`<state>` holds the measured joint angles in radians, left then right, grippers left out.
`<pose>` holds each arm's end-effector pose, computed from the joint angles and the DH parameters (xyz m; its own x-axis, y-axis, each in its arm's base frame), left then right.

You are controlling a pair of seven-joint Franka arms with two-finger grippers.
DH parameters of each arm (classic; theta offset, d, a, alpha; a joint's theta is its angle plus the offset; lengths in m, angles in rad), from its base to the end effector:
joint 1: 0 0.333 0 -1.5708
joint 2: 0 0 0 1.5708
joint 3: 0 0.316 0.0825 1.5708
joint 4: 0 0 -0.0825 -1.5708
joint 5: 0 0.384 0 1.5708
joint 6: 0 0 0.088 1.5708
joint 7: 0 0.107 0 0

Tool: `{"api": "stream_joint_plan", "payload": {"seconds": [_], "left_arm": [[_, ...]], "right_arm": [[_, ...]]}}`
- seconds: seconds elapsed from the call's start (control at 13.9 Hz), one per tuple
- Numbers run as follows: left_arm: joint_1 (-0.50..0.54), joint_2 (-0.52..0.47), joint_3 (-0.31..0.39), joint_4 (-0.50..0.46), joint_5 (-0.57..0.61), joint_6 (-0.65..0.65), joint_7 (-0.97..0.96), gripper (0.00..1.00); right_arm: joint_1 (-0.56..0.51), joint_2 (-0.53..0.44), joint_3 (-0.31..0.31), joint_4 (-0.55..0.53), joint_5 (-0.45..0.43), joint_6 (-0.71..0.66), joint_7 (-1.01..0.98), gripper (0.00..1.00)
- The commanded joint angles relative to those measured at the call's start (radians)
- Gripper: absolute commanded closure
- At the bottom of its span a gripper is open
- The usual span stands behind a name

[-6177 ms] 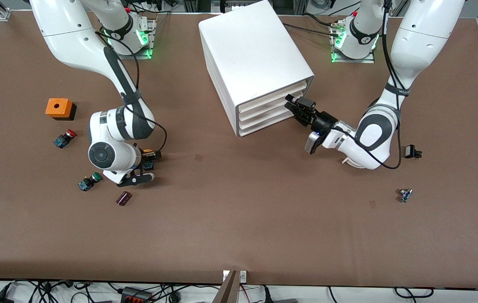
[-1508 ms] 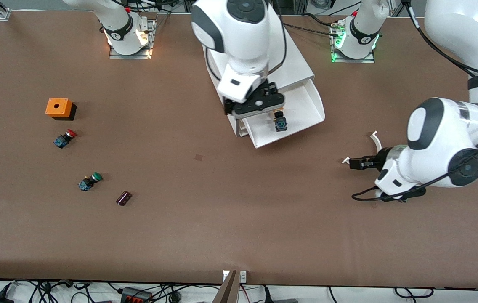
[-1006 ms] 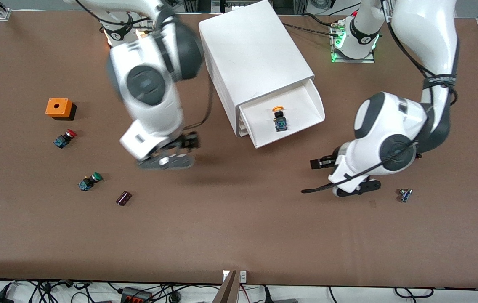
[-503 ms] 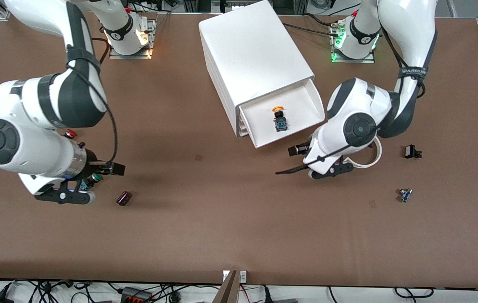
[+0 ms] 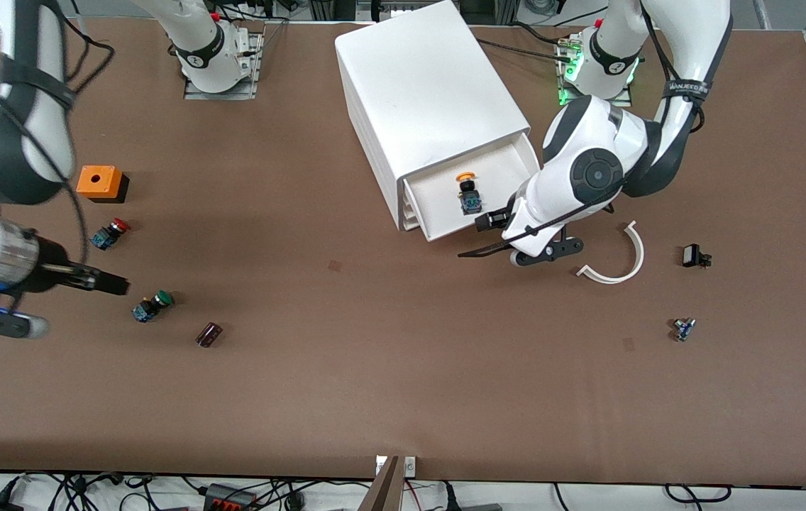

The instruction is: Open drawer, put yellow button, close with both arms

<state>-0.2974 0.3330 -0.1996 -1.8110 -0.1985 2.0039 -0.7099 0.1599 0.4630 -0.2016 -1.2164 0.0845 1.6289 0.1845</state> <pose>0.5444 -0.2998 0.3530 0.9213 0.2893 -0.2600 0.3189 -0.9445 0.0792 0.6871 0.0103 0.5124 0.9763 -0.2125 -0.0402 -0.2121 -0.9772 0.0131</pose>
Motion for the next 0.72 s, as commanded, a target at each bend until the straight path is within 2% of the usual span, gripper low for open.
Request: {"api": "stream_joint_plan", "payload": {"seconds": [0.0, 0.07, 0.36, 0.65], "left_arm": [[0.008, -0.045, -0.058, -0.062, -0.015, 0.033, -0.083, 0.0], [0.008, -0.045, -0.07, -0.067, -0.015, 0.032, -0.088, 0.0], [0.015, -0.066, -0.118, -0.097, -0.015, 0.029, -0.12, 0.0], [0.017, -0.094, -0.155, -0.111, -0.015, 0.01, -0.129, 0.0]], "right_arm": [[-0.17, -0.145, 0.176, -0.138, -0.08, 0.031, -0.039, 0.0], [-0.21, -0.17, 0.204, -0.162, -0.08, 0.041, -0.078, 0.0], [-0.227, -0.311, 0.208, -0.279, -0.08, 0.082, -0.172, 0.0], [-0.232, -0.325, 0.203, -0.267, -0.086, 0.012, -0.191, 0.0]]}}
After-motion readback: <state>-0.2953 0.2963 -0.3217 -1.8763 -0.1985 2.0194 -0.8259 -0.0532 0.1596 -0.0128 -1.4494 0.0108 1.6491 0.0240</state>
